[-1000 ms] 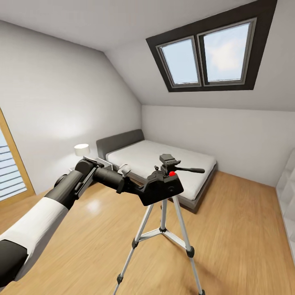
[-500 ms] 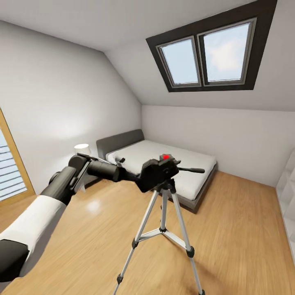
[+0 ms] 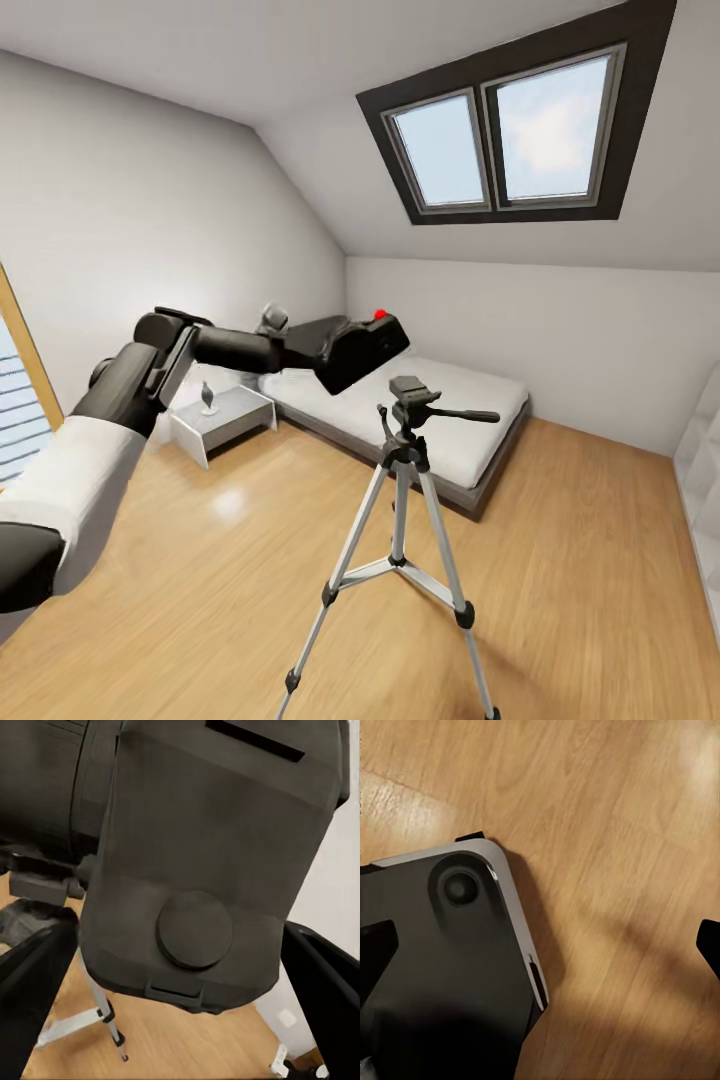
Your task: Attach the digital camera to the camera tripod in the bedroom.
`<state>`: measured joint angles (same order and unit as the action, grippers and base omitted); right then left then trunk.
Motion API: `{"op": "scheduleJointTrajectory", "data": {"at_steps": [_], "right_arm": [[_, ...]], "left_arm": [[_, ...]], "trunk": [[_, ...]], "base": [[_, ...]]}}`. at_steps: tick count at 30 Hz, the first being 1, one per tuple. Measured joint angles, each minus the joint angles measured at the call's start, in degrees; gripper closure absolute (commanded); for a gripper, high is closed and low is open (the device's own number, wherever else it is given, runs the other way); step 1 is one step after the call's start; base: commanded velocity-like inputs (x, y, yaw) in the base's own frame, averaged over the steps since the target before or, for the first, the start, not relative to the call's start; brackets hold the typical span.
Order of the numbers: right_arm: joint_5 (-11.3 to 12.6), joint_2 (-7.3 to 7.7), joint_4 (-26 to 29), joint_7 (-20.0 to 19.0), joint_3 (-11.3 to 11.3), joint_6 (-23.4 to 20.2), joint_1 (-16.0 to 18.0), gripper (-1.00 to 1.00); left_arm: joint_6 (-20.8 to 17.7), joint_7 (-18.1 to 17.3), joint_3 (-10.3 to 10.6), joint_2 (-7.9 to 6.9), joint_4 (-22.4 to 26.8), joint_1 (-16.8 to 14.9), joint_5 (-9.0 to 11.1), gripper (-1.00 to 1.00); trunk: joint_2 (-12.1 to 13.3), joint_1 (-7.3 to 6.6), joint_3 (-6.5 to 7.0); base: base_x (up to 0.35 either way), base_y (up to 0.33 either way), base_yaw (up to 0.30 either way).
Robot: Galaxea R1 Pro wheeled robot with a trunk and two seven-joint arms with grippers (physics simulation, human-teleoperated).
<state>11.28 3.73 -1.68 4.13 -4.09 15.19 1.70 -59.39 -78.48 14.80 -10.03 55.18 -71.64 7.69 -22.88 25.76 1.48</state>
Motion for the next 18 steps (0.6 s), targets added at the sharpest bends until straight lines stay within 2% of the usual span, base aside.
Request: {"op": "scheduleJointTrajectory", "data": {"at_steps": [2,3,4,5,7,10,12,14,16,18], "right_arm": [[0.01,-0.06,0.00,-0.02,0.00,0.00,0.00,-1.00],[0.01,-0.10,-0.02,-0.03,-0.01,0.00,0.00,-1.00],[0.00,-0.12,-0.03,-0.03,-0.01,0.00,-0.01,-1.00],[-0.01,-0.14,-0.04,-0.03,0.00,0.00,0.00,-1.00],[-0.02,-0.25,-0.06,-0.04,0.03,0.01,-0.01,-1.00],[-0.03,-0.33,-0.07,-0.04,0.04,0.04,-0.01,-1.00],[-0.03,-0.34,-0.07,-0.03,0.02,0.06,-0.01,-1.00],[-0.03,-0.36,-0.07,-0.03,0.01,0.07,-0.01,-1.00],[-0.03,-0.38,-0.07,-0.03,0.00,0.08,-0.01,-1.00],[-0.03,-0.38,-0.07,-0.03,0.00,0.08,-0.01,-1.00]], "left_arm": [[0.10,0.47,-0.03,0.03,-2.83,-2.99,-0.25,1.00],[0.33,0.70,-0.07,0.57,-8.10,-7.22,-0.80,1.00],[-0.03,0.79,-0.09,0.93,-9.49,-8.60,0.00,1.00],[-0.02,0.78,-0.07,1.39,-10.71,-9.56,-0.22,1.00],[-0.03,0.73,0.13,3.68,-13.60,-11.83,-0.19,1.00],[-0.02,0.57,1.14,5.13,-14.32,-12.75,-0.46,1.00],[-0.01,0.43,3.35,5.65,-14.00,-12.93,-0.55,1.00],[0.01,0.36,6.91,6.01,-13.78,-12.98,-0.60,1.00],[0.00,0.34,12.47,6.44,-13.64,-13.00,-0.54,1.00],[0.93,0.30,15.30,6.54,-13.55,-13.02,-0.45,1.00]], "trunk": [[0.02,0.01,0.00],[0.03,0.03,0.00],[-0.02,-0.01,0.00],[0.01,0.00,-0.01],[0.00,0.00,-0.01],[0.01,0.00,-0.01],[0.01,0.00,-0.02],[0.02,0.00,-0.02],[0.02,0.00,-0.02],[0.01,0.00,-0.02]], "base": [[0.000,0.000,0.000],[0.000,0.000,0.000],[0.000,0.000,0.000],[0.000,0.000,0.000],[0.000,0.000,0.000],[0.000,0.000,0.000],[0.000,0.000,0.000],[0.000,0.000,0.000],[0.000,0.000,0.000],[0.000,0.000,0.009]]}}
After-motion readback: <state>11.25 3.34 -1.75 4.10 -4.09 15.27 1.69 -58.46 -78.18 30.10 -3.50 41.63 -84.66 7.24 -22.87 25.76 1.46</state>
